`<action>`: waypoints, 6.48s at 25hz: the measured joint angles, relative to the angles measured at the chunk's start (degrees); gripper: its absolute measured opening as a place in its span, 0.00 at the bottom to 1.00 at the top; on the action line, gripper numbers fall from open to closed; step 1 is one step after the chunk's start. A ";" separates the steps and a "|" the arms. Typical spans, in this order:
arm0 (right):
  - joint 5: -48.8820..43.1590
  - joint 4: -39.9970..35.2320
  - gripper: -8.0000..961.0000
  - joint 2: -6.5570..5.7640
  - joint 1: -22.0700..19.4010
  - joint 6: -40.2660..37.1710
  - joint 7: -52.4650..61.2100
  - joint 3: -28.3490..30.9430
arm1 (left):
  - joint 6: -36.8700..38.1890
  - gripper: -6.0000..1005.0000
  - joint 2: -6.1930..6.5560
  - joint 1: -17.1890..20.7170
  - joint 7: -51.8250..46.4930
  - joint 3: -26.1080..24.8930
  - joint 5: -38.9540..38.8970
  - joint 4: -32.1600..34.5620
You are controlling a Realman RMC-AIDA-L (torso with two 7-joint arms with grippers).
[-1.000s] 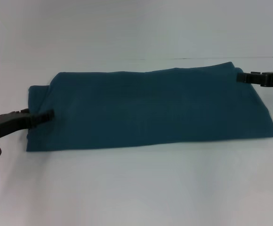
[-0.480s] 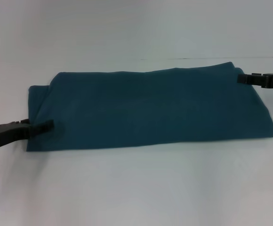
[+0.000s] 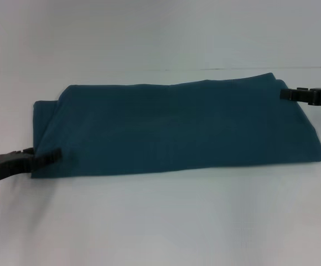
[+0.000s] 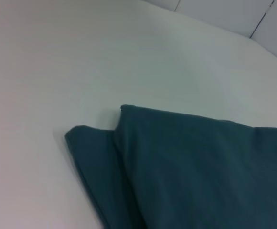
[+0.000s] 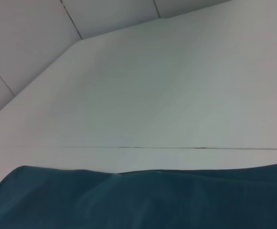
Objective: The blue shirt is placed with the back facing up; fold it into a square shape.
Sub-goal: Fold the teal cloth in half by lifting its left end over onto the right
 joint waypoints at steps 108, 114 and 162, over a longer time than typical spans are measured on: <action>-7.65 -2.20 0.04 1.26 -6.77 -1.93 3.41 5.72 | 6.49 0.01 1.33 2.44 -3.64 -3.52 6.01 4.28; -7.65 -2.20 0.05 1.46 -6.76 -2.06 2.61 5.89 | 6.74 0.01 1.33 2.48 -3.57 -3.55 5.89 4.30; 0.18 -8.26 0.82 0.17 -3.31 -5.89 -0.03 5.54 | 21.64 0.84 2.78 3.43 -27.82 -6.80 10.30 6.33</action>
